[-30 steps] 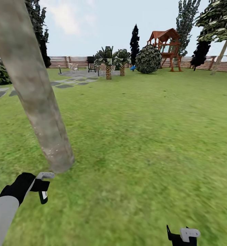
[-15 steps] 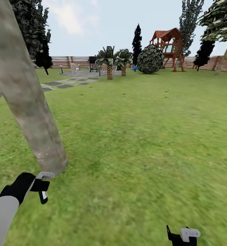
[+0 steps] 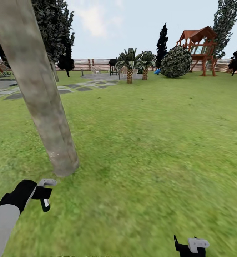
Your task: In the garden, pick up the pesticide atomizer on the floor and spray pesticide onto both trees until each tree trunk is fully covered.
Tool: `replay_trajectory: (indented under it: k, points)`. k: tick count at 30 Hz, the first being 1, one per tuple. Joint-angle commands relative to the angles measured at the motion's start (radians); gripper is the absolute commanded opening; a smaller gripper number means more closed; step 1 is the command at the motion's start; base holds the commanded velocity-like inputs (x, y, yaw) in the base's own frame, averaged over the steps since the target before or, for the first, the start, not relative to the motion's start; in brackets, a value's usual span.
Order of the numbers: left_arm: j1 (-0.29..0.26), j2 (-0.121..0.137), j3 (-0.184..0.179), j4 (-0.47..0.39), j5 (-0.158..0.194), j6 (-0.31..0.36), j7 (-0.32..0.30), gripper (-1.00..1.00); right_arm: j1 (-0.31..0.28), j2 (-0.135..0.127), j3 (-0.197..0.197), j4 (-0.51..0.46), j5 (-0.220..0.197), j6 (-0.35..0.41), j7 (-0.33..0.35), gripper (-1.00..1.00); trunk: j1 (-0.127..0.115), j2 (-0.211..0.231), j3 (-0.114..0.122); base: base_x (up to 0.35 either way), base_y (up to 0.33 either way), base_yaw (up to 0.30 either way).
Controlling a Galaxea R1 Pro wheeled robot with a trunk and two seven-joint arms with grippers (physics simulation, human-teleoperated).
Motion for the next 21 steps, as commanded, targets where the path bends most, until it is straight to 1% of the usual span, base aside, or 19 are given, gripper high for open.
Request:
replay_trajectory:
  k: [1, 3, 5, 7, 8, 10, 11, 13, 15, 16, 18, 19, 20, 21]
  points:
    - [-0.001, -0.001, 0.006, -0.01, -0.01, 0.004, -0.009, -1.0, -0.001, 0.0, -0.005, 0.001, 0.011, -0.003, -0.003, 1.0, 0.0, 0.0, -0.001, -0.01, -0.026, 0.276]
    - [-0.004, 0.003, 0.005, -0.048, -0.009, 0.007, -0.014, -1.0, -0.001, 0.0, -0.005, 0.0, 0.011, -0.003, -0.003, 1.0, 0.0, 0.0, -0.001, -0.003, -0.008, 0.158]
    - [-0.018, -0.001, -0.001, -0.073, -0.01, 0.017, -0.018, -1.0, -0.001, 0.0, -0.005, 0.0, 0.011, -0.003, -0.003, 1.0, 0.0, 0.0, -0.001, 0.0, -0.001, 0.016]
    - [-0.046, -0.003, -0.003, -0.075, -0.01, 0.025, -0.019, -1.0, -0.001, 0.0, -0.005, 0.001, 0.011, -0.003, -0.003, 1.0, 0.0, 0.0, -0.001, 0.0, 0.0, 0.004]
    - [-0.07, -0.002, -0.005, -0.075, -0.011, 0.037, -0.02, -1.0, -0.001, 0.0, -0.005, 0.001, 0.011, -0.003, -0.003, 1.0, 0.0, 0.0, -0.001, 0.0, 0.0, 0.002]
    - [-0.112, 0.007, -0.008, -0.075, -0.015, 0.074, -0.022, -1.0, -0.001, 0.0, -0.005, 0.001, 0.011, -0.003, -0.003, 1.0, 0.0, 0.0, -0.001, 0.0, 0.0, 0.0]
    - [-0.122, 0.013, -0.008, -0.076, -0.016, 0.083, -0.022, -1.0, -0.001, 0.0, -0.005, 0.001, 0.011, -0.003, -0.003, 1.0, 0.0, 0.0, -0.001, 0.0, 0.0, 0.0]
    - [-0.138, 0.055, -0.009, -0.079, -0.016, 0.097, -0.022, -1.0, -0.001, 0.0, -0.005, 0.002, 0.011, -0.003, -0.003, 1.0, 0.0, 0.0, -0.001, 0.0, 0.0, 0.0]
    - [-0.138, 0.101, -0.009, -0.079, -0.012, 0.1, -0.023, -1.0, -0.001, 0.0, -0.005, 0.002, 0.011, -0.003, -0.003, 1.0, 0.0, 0.0, -0.001, 0.0, 0.0, 0.0]
    - [-0.136, 0.112, -0.01, -0.077, -0.01, 0.1, -0.024, -1.0, -0.001, 0.0, -0.005, 0.002, 0.011, -0.003, -0.003, 1.0, 0.0, 0.0, -0.001, 0.0, 0.0, 0.0]
    - [-0.133, 0.113, -0.011, -0.073, -0.011, 0.1, -0.037, -1.0, -0.001, 0.0, -0.005, 0.002, 0.011, -0.003, -0.003, 1.0, 0.0, 0.0, -0.001, 0.0, 0.0, 0.0]
    - [-0.133, 0.105, -0.022, -0.07, -0.012, 0.1, -0.062, -1.0, -0.001, 0.0, -0.005, 0.002, 0.011, -0.003, -0.003, 1.0, 0.0, 0.0, -0.001, 0.0, 0.0, 0.0]
    - [-0.135, 0.099, -0.036, -0.069, -0.013, 0.101, -0.085, -1.0, -0.001, 0.0, -0.005, 0.002, 0.011, -0.003, -0.003, 1.0, 0.0, 0.0, -0.001, 0.0, 0.0, 0.0]
    - [-0.138, 0.091, -0.069, -0.07, -0.014, 0.109, -0.128, -1.0, -0.001, 0.0, -0.005, 0.002, 0.011, -0.003, -0.003, 1.0, 0.0, 0.0, -0.001, 0.0, 0.0, 0.0]
